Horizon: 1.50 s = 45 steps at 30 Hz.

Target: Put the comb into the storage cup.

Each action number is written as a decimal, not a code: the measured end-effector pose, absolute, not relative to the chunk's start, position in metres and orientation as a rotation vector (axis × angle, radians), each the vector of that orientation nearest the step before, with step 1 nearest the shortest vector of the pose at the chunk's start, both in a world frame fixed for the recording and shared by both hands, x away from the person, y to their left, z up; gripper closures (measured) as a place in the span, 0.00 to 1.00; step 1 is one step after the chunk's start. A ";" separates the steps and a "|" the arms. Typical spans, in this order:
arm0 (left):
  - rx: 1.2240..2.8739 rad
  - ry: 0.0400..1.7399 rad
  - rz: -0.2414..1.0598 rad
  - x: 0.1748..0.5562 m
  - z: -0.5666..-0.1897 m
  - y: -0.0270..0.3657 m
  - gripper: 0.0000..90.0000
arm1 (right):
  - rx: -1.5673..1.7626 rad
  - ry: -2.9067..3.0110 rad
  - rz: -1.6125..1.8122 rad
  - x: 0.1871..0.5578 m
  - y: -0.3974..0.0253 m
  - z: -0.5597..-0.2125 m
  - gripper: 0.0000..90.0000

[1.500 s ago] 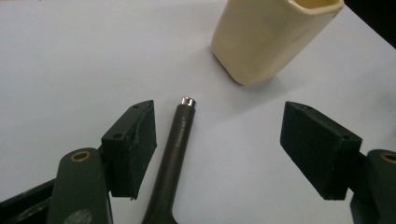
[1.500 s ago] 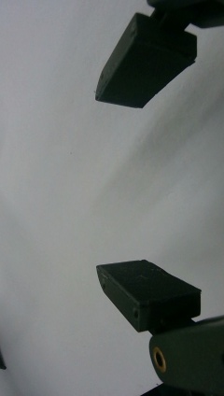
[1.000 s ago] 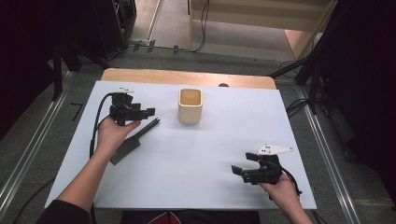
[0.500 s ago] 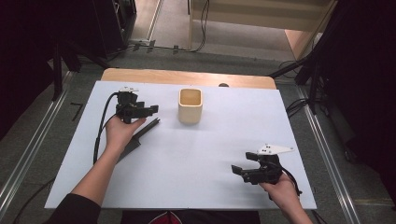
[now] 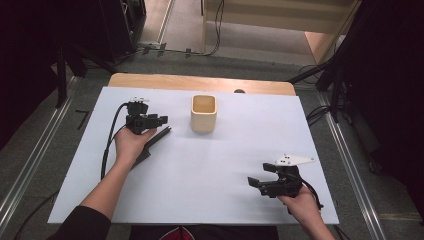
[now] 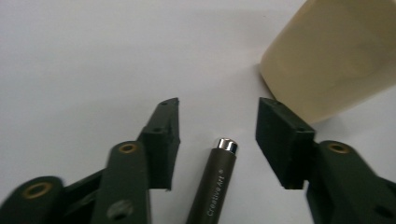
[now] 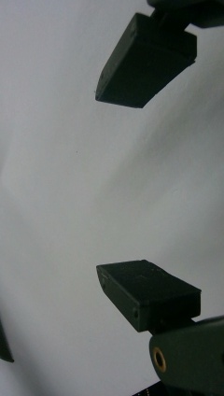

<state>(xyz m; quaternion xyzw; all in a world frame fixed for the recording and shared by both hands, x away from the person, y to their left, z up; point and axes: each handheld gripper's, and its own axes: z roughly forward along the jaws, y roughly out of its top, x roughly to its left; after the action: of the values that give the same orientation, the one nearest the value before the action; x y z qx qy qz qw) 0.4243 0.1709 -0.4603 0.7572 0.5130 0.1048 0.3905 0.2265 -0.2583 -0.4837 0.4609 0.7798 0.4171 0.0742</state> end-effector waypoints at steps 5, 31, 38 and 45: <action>1.974 1.273 0.297 0.427 -0.469 0.172 1.00 | 1.376 2.345 1.253 0.226 -0.258 -0.484 0.15; 2.043 1.326 0.190 0.430 -0.496 0.162 1.00 | 1.375 2.344 1.256 0.226 -0.257 -0.483 0.15; 2.066 1.296 0.190 0.428 -0.494 0.158 1.00 | 1.371 2.344 1.259 0.226 -0.257 -0.483 0.15; 2.095 1.272 0.176 0.424 -0.491 0.153 1.00 | 1.376 2.342 1.258 0.226 -0.258 -0.483 0.15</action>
<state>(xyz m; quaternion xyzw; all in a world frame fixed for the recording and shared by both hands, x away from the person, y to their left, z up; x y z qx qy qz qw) 0.4241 0.1533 -0.4906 0.8032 0.4877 0.0674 0.3354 0.2259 -0.2580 -0.4827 0.4583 0.7803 0.4191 0.0740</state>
